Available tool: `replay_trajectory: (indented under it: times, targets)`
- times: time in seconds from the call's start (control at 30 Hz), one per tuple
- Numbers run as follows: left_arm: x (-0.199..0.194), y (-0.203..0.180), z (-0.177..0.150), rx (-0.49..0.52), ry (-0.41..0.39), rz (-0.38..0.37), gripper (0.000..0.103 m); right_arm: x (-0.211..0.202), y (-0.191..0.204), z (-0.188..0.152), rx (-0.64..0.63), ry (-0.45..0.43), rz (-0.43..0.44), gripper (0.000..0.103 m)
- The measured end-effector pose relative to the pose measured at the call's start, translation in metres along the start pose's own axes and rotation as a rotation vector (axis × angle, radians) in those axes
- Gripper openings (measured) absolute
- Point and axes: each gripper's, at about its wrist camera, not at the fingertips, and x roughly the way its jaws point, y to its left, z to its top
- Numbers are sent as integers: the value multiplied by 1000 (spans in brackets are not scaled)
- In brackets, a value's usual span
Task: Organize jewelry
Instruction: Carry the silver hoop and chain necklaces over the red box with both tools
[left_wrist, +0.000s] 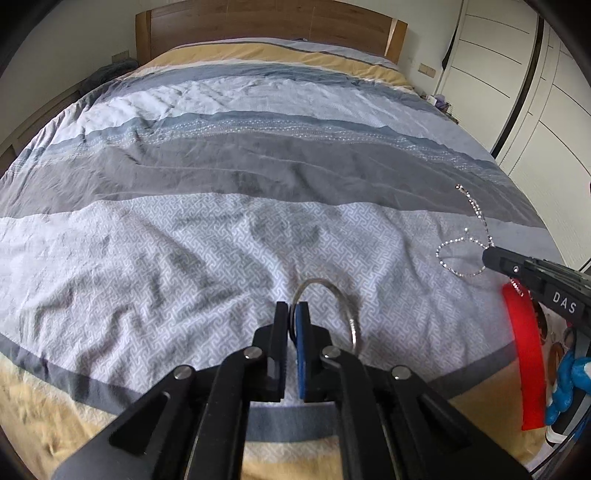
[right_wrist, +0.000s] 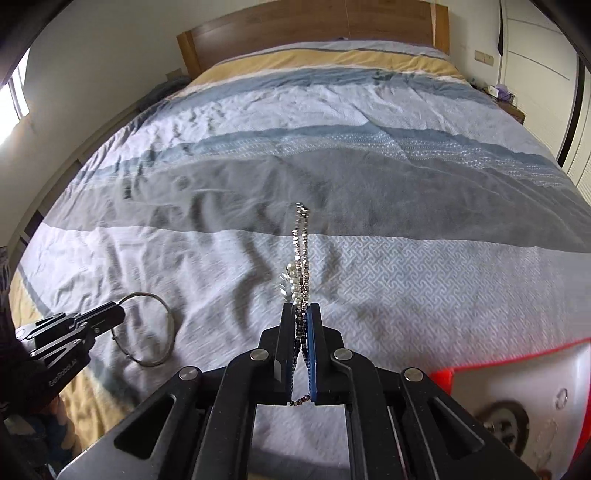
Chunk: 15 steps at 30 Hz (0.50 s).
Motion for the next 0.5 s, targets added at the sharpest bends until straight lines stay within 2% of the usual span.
replay_trajectory:
  times: [0.27,0.5]
  targets:
    - [-74,-12,-15,48,-53,2,3,-83,19,-18,-10,-64,11,6]
    - [-144,-24,-28,68,-124,2,3,-166,23,-39,-22,-134,-20,6]
